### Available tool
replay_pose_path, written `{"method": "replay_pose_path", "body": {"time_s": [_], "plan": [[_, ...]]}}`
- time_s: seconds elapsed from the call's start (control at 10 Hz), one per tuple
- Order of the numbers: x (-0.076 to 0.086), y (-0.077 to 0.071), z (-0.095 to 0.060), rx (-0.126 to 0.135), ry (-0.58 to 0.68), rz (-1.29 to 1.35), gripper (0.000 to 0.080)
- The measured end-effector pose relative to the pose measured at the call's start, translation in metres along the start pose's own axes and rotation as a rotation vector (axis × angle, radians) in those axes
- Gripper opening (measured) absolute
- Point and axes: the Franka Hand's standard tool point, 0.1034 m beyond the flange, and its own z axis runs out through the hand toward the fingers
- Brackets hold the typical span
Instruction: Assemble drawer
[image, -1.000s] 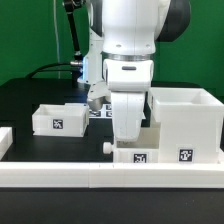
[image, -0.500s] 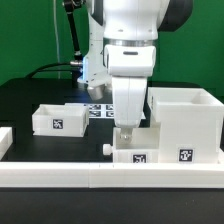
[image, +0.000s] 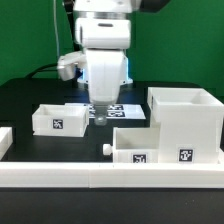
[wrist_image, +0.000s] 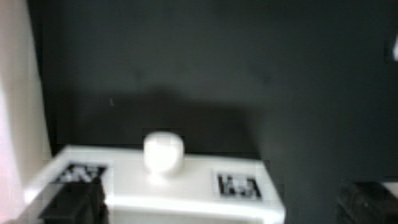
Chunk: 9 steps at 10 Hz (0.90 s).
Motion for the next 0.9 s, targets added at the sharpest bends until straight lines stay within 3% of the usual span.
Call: {"method": "replay_pose_path", "body": {"time_s": [0.2,0.4,0.6,0.9], "plan": [[-0.019,0.000,0.014,0.009,0.006,-0.021,0.0649],[-0.020,0.004,0.031,0.024,0.013,-0.012,0.0649],[-0.010,0.001,0.051,0.054,0.027,0.023,0.0649],[0.013,0.005,0.060,0.061,0.041,0.045,0.0649]]}}
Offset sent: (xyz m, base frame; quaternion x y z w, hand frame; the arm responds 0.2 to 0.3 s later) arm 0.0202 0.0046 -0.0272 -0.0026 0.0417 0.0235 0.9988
